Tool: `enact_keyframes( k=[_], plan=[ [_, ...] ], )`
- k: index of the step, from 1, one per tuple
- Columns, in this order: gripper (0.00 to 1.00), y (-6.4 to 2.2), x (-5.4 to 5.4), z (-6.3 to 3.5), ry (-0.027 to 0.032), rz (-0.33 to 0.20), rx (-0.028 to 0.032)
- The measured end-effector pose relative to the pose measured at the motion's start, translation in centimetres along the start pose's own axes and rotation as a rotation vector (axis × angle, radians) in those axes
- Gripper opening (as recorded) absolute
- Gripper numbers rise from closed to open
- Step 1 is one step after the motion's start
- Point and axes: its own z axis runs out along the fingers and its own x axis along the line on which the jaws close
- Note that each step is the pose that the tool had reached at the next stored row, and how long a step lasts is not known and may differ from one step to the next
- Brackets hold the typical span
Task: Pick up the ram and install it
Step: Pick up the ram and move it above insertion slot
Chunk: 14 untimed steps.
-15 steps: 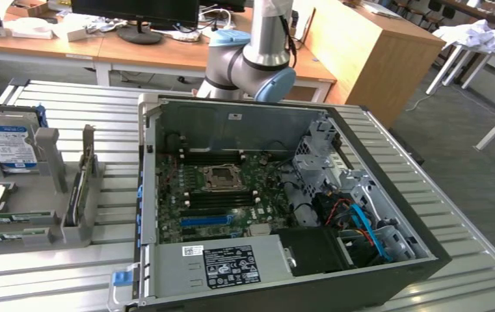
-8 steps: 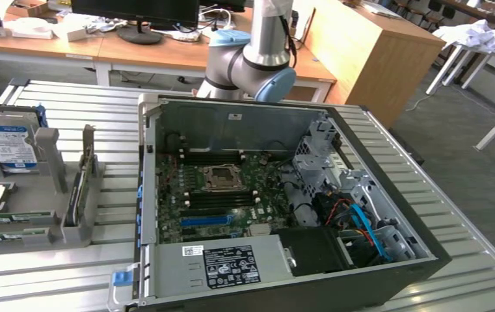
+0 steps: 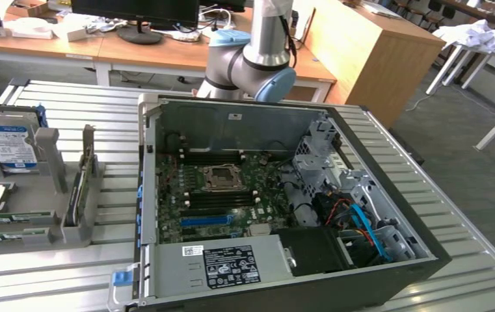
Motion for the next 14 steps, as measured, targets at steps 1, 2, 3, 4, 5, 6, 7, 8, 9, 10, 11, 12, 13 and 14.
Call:
enact_keyframes(
  k=[1, 2, 3, 4, 5, 6, 7, 8, 9, 10, 11, 12, 13, 14],
  plan=[
    [0.35, 0.0, 0.0, 0.05, 0.0, 0.0, 0.0001],
    [0.35, -0.01, 0.0, 0.13, 0.0, 0.0, 0.0],
    [0.35, -0.01, 0.0, 0.21, 0.0, 0.0, 0.0],
    [0.35, -0.02, 0.0, 0.31, 0.0, 0.0, 0.0],
    [0.35, -0.02, 0.0, 0.42, 0.0, 0.0, 0.0001],
    [0.35, -0.03, 0.0, 0.52, 0.0, 0.0, 0.0],
    [0.35, -0.03, 0.0, 0.63, 0.0001, 0.0, -0.0001],
    [0.35, -0.04, 0.0, 0.76, 0.0, 0.0, 0.0001],
    [0.35, -0.04, 0.0, 0.87, 0.0, 0.0, 0.0],
    [0.35, -0.05, 0.0, 0.99, 0.0, 0.0, 0.0],
    [0.35, -0.05, 0.0, 1.11, 0.0, 0.0, -0.0001],
    [0.35, -0.06, 0.0, 1.24, 0.0, 0.0, 0.0],
    [0.35, -0.06, 0.0, 1.36, 0.0001, 0.0, -0.0001],
    [0.35, -0.07, 0.0, 1.49, 0.0, 0.0, -0.0001]
  ],
)
